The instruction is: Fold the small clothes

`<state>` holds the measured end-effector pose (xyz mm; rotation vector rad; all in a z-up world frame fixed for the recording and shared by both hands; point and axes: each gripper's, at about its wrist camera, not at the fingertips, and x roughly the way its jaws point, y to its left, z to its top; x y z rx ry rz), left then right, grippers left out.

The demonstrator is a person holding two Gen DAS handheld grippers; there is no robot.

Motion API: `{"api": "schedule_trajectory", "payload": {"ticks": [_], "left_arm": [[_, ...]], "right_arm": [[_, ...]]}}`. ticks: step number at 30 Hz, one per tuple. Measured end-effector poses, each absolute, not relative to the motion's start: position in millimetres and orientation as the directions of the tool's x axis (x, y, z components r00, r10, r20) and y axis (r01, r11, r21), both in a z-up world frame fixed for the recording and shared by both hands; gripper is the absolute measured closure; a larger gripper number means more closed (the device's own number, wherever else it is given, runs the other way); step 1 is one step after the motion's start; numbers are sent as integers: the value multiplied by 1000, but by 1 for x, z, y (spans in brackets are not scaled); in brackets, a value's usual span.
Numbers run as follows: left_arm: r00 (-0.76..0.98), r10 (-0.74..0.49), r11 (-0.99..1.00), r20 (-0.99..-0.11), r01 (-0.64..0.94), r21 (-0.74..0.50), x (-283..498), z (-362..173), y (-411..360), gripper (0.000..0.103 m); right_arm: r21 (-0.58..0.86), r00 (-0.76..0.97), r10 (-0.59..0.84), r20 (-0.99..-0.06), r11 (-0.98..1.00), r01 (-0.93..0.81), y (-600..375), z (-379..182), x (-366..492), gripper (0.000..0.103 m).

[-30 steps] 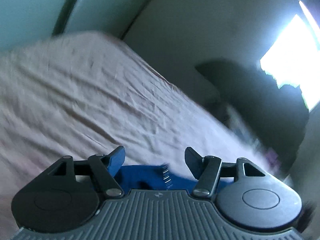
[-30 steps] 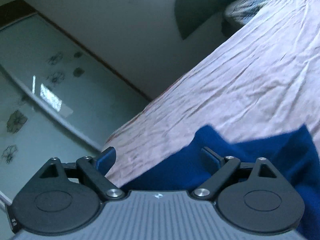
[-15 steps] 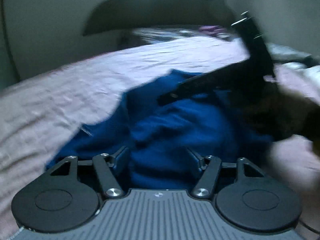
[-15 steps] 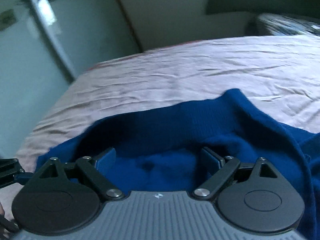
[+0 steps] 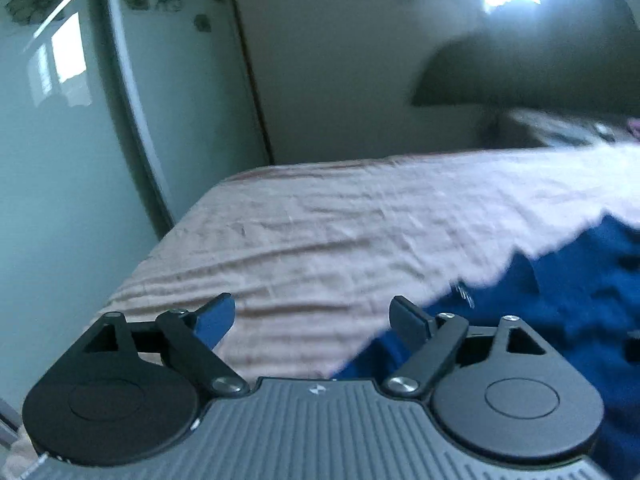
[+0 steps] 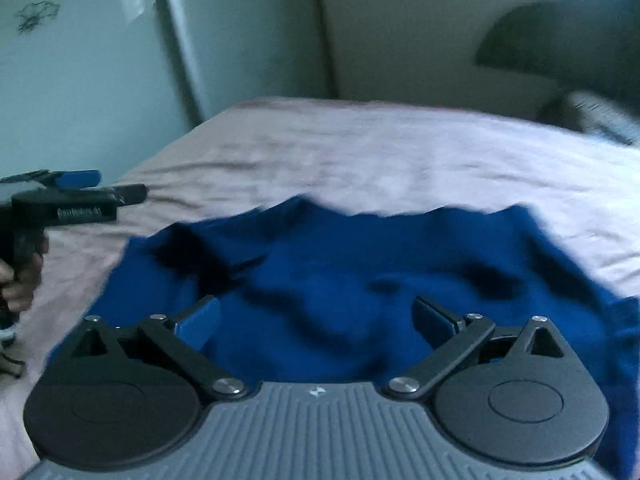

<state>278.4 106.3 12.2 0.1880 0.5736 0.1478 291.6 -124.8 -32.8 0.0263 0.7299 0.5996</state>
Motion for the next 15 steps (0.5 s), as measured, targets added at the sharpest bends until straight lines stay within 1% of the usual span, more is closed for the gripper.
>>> {"api": "schedule_trajectory", "payload": {"ticks": [2, 3, 5, 7, 9, 10, 12, 13, 14, 15], "left_arm": [[818, 159, 979, -553, -60, 193, 265, 8, 107, 14], [806, 145, 982, -574, -49, 180, 259, 6, 107, 14], [779, 126, 985, -614, -26, 169, 244, -1, 104, 14], [766, 124, 984, -631, -11, 180, 233, -10, 100, 14], [757, 130, 981, -640, -4, 194, 220, -17, 97, 13], [756, 128, 980, -642, 2, 198, 215, -20, 96, 13], [748, 119, 978, -653, 26, 209, 206, -25, 94, 12], [743, 117, 977, -659, 34, 212, 202, -27, 94, 11], [739, 113, 977, -665, 40, 211, 198, -29, 95, 11], [737, 106, 977, -668, 46, 206, 193, -30, 96, 11]], "right_arm": [[348, 490, 620, -612, 768, -537, -112, -36, 303, 1], [428, 442, 678, -588, 724, -541, -105, -38, 310, 1], [570, 363, 756, -544, 651, -501, -93, -45, 331, 1], [686, 297, 808, -508, 588, -429, -78, -54, 354, 1], [773, 259, 868, -425, 496, -396, -64, -58, 373, 1], [804, 273, 888, -370, 453, -385, -60, -56, 379, 1], [840, 363, 895, -261, 396, -371, -61, -47, 386, 1], [831, 415, 880, -230, 400, -386, -63, -39, 385, 1], [807, 459, 860, -223, 427, -407, -65, -31, 381, 1], [771, 493, 838, -235, 470, -431, -66, -23, 376, 0]]}}
